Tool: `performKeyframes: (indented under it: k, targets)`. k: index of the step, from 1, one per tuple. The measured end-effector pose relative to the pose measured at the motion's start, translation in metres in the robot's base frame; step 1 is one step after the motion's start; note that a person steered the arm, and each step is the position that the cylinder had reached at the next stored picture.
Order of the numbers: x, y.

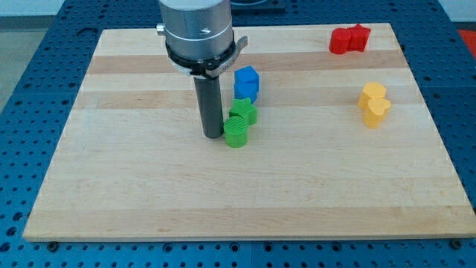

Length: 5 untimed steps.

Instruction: Move your arm towards the top right

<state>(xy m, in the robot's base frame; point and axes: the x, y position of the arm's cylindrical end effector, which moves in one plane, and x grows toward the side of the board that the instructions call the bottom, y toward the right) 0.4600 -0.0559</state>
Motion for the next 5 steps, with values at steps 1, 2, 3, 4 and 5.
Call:
performKeyframes:
  k: [1, 2, 3, 4, 5]
  targets:
    - [0.005, 0.005]
    - [0.002, -0.008]
    - [-0.037, -0.053]
    - [-0.085, -0.053]
    - [-0.142, -0.053]
